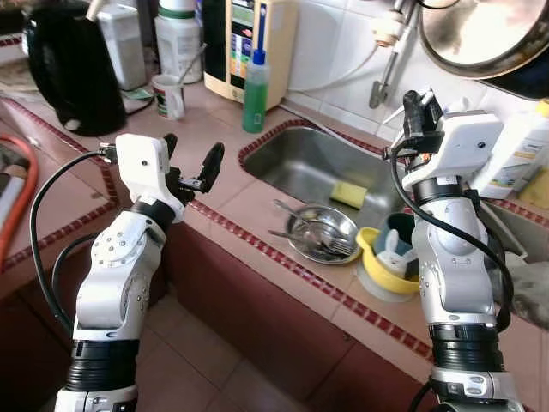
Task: Kitchen organization
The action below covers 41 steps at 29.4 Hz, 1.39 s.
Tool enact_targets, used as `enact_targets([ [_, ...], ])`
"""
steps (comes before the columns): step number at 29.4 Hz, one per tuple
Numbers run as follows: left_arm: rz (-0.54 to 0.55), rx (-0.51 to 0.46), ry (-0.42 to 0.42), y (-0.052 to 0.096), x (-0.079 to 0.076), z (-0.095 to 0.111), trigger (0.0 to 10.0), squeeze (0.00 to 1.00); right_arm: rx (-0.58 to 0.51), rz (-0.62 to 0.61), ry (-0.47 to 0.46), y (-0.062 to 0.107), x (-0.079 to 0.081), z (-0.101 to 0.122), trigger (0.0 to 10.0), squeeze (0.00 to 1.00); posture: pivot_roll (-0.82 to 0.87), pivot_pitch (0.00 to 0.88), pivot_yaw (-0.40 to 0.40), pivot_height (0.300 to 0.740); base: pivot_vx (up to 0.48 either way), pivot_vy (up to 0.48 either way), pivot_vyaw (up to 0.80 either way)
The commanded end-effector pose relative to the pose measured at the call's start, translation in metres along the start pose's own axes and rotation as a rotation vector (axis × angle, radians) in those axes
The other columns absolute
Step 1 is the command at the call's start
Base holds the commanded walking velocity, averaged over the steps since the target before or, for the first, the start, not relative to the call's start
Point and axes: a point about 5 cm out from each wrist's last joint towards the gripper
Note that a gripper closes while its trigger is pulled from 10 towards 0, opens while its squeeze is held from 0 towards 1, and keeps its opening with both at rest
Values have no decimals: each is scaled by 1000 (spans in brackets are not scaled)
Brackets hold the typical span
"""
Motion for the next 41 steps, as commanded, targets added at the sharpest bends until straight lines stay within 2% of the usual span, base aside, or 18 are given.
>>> enact_targets([
  [1, -17, -18, -4, -1, -4, 4, 10000, 0, -3, -5, -4, -1, -2, 0, 10000, 0, 173, 0, -117, 740, 0, 442, 0],
  [13, -29, -18, -8, -1, -6, 4, 10000, 0, 7, 5, -5, -1, -3, -2, 10000, 0, 171, 0, -119, 740, 0, 430, 0],
  [16, -38, -8, -17, -1, -7, 3, 10000, 0, 35, -4, -2, -1, -5, -5, 10000, 0, 169, 0, -120, 740, 0, 0, 0],
  [25, -85, 44, -27, -3, -11, -7, 10000, 0, 64, -4, 6, -2, -6, -9, 10000, 0, 163, 0, -121, 740, 0, 0, -772],
  [30, -88, 66, 11, -5, -10, -10, 10000, 0, 83, -4, 11, -2, -7, -11, 10000, 0, 152, 0, -120, 740, 0, 0, -764],
  [41, -79, 17, -52, -6, -5, -7, 10000, 0, 94, -24, 21, -1, -11, -13, 10000, 0, 147, 0, -109, 740, 0, 0, -763],
])
Point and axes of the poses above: a point about 5 cm out from each wrist's last joint towards the gripper, its own y axis pointing back from the gripper into the wrist, its own z axis along the axis of the wrist's last joint, x = y × z, and after that the axes turned 7 degrees about -y, right-handed
